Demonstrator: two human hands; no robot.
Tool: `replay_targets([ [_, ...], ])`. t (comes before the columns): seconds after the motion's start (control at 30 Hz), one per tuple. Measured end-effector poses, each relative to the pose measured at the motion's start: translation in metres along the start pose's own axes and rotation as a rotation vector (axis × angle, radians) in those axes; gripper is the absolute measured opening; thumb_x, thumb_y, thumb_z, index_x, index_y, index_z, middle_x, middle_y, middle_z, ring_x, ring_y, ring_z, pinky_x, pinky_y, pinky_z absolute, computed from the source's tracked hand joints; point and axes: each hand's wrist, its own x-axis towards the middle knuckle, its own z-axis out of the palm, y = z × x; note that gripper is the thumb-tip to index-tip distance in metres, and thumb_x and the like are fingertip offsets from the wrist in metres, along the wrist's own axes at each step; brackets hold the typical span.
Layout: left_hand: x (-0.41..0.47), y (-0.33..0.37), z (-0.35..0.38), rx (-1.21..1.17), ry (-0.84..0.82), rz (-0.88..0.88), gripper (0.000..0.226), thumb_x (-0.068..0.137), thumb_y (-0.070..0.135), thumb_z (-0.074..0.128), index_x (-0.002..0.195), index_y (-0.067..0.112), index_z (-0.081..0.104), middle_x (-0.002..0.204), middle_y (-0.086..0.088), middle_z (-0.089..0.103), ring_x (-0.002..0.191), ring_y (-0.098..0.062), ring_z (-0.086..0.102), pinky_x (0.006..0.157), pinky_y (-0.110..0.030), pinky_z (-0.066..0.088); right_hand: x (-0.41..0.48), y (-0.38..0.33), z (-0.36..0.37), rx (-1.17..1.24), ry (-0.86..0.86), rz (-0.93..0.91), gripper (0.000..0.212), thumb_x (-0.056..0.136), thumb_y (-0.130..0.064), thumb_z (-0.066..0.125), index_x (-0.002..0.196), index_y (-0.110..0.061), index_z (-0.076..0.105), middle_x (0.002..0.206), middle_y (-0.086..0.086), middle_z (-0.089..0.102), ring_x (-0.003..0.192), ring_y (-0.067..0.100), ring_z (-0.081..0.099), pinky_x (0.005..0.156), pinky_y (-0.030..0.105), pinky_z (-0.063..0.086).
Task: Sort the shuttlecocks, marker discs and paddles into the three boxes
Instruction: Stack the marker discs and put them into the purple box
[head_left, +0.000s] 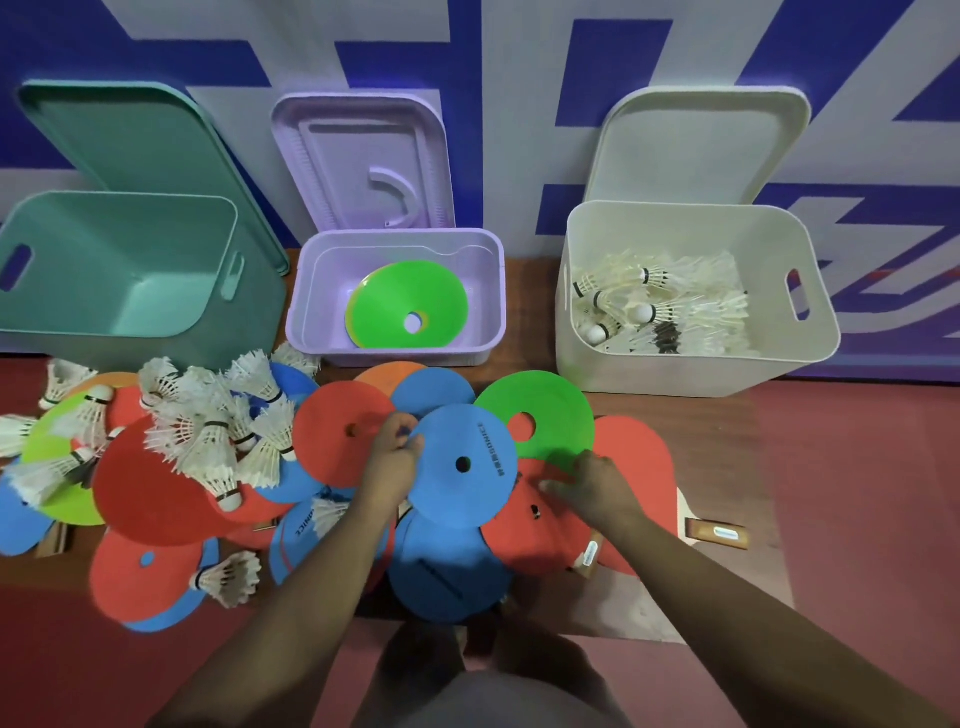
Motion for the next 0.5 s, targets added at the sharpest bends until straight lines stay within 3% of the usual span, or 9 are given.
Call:
replay_targets([
  [0.1, -0.008, -0.005, 0.002, 0.056, -0.011, -0.022, 0.013, 0.093, 0.004, 0.05, 0.084, 0.013, 0.047, 0.072, -0.005, 0.043, 0.064, -0.017, 0.039, 0.056, -0.029, 0.032, -0.009, -0.002, 0.016, -0.048, -0.016, 0.018, 0.073, 0.073, -0.049, 0.078, 0.123, -0.006, 0.047, 0.123, 0.017, 0.049, 0.112, 0.037, 0.054, 0.097, 0.038, 0.045],
  [0.17, -0.016, -0.009, 0.005, 0.033, 0.011, -0.023, 0.013, 0.093, 0.004, 0.051, 0.084, 0.013, 0.048, 0.072, -0.005, 0.046, 0.065, -0.018, 0.041, 0.057, -0.029, 0.033, -0.009, -0.005, 0.02, -0.096, 0.046, -0.001, 0.07, 0.074, -0.04, 0.079, 0.124, -0.006, 0.044, 0.122, 0.018, 0.048, 0.111, 0.038, 0.054, 0.098, 0.039, 0.043],
  [0.27, -0.026, -0.014, 0.006, -0.019, 0.083, -0.036, 0.016, 0.093, 0.009, 0.053, 0.082, 0.021, 0.051, 0.077, -0.006, 0.051, 0.068, -0.019, 0.046, 0.062, -0.033, 0.038, -0.007, -0.006, 0.009, -0.001, 0.069, -0.072, 0.042, 0.077, -0.023, 0.076, 0.11, -0.004, 0.058, 0.106, 0.017, 0.062, 0.099, 0.034, 0.06, 0.081, 0.031, 0.044],
  [0.33, -0.031, -0.017, 0.004, -0.067, 0.142, -0.035, 0.018, 0.091, 0.015, 0.054, 0.08, 0.029, 0.052, 0.079, -0.003, 0.053, 0.072, -0.019, 0.049, 0.067, -0.037, 0.041, -0.011, -0.008, -0.007, 0.137, 0.037, -0.182, 0.011, 0.079, -0.016, 0.073, 0.085, -0.013, 0.064, 0.077, 0.004, 0.063, 0.072, 0.022, 0.058, 0.059, 0.025, 0.035],
  [0.37, -0.034, -0.017, 0.003, -0.093, 0.175, -0.034, 0.02, 0.092, 0.015, 0.053, 0.08, 0.03, 0.052, 0.078, -0.001, 0.053, 0.074, -0.02, 0.049, 0.068, -0.038, 0.041, -0.016, -0.01, -0.017, 0.244, -0.003, -0.221, 0.013, 0.081, -0.015, 0.072, 0.075, -0.018, 0.061, 0.068, -0.002, 0.058, 0.063, 0.016, 0.053, 0.054, 0.025, 0.034],
  [0.5, -0.048, -0.004, -0.004, -0.203, 0.283, -0.005, 0.015, 0.097, 0.007, 0.048, 0.087, 0.018, 0.049, 0.075, 0.001, 0.049, 0.069, -0.015, 0.046, 0.062, -0.031, 0.038, -0.034, -0.02, -0.062, 0.614, -0.11, -0.357, 0.008, 0.086, -0.005, 0.068, 0.083, -0.009, 0.062, 0.071, 0.003, 0.062, 0.062, 0.014, 0.054, 0.058, 0.026, 0.045],
])
